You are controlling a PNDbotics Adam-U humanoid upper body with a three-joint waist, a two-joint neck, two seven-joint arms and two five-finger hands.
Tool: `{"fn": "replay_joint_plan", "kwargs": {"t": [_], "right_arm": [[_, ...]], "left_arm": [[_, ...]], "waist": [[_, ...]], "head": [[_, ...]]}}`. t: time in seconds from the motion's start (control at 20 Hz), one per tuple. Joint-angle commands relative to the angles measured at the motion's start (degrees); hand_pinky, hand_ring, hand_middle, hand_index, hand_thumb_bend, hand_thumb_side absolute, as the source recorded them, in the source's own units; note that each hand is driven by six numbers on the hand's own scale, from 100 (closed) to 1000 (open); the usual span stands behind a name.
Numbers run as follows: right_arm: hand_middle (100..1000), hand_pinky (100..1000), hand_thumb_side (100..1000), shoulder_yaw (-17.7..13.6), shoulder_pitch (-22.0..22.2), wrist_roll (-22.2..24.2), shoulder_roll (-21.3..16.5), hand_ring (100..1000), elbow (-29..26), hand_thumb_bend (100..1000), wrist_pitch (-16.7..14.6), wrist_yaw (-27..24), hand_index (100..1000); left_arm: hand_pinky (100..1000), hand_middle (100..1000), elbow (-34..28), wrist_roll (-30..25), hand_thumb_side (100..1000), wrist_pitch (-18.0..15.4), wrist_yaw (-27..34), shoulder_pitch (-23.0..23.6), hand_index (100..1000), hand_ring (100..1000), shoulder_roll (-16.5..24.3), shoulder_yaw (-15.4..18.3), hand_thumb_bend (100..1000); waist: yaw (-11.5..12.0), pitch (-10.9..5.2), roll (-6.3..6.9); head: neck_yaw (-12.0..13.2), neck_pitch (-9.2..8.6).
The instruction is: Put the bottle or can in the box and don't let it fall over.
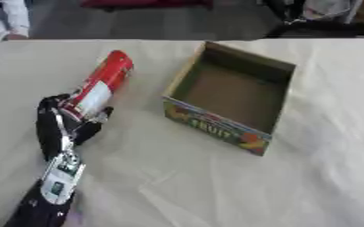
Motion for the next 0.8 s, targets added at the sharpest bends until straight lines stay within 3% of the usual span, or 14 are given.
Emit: {"fn": "replay_joint_plan", "kwargs": {"t": [0.05, 0.35, 0.55, 0.65, 0.8], "right_arm": [[728, 806, 333, -0.24, -0.70, 0.07, -1.11, 847, -1.25, 617, -0.19, -0.12, 831], [726, 807, 333, -0.20, -0.75, 0.04, -1.13, 848, -1.26, 615, -0.25, -0.10, 831], [725, 808, 334, -0.21, -0.79, -0.02, -1.14, 848, -1.30, 611, -0.27, -0.12, 831], [724, 808, 334, -0.19, -0.85, -0.05, -1.15, 848, -1.32, 609, -0.29, -0.16, 831], [724, 808, 334, -0.18, -0.92, -0.10, -1.18, 847, -1.37, 607, -0.34, -0.22, 831]], "left_arm": [[451, 714, 0.17, 0.37, 353, 0.30, 1.00, -0.30, 722, 933, 0.08, 0.21, 723], [395, 656, -0.10, 1.97, 302, 0.59, 2.53, -0.43, 681, 901, 0.15, 0.28, 561], [370, 639, -0.08, 2.37, 182, 0.49, 2.98, -0.50, 669, 887, 0.21, 0.16, 448], [362, 631, -0.08, 1.98, 110, 0.60, 2.59, -0.58, 667, 881, 0.25, 0.04, 448], [341, 612, -0.14, 0.95, 100, 1.07, 1.18, -0.68, 654, 861, 0.28, -0.10, 471]], "waist": [[-0.12, -0.58, -0.33], [-0.04, -0.62, -0.34], [0.00, -0.63, -0.33], [0.02, -0.63, -0.32], [0.04, -0.62, -0.32]], "head": [[-0.08, -0.62], [-0.10, -0.67], [-0.12, -0.65], [-0.11, -0.65], [-0.11, -0.61]]}}
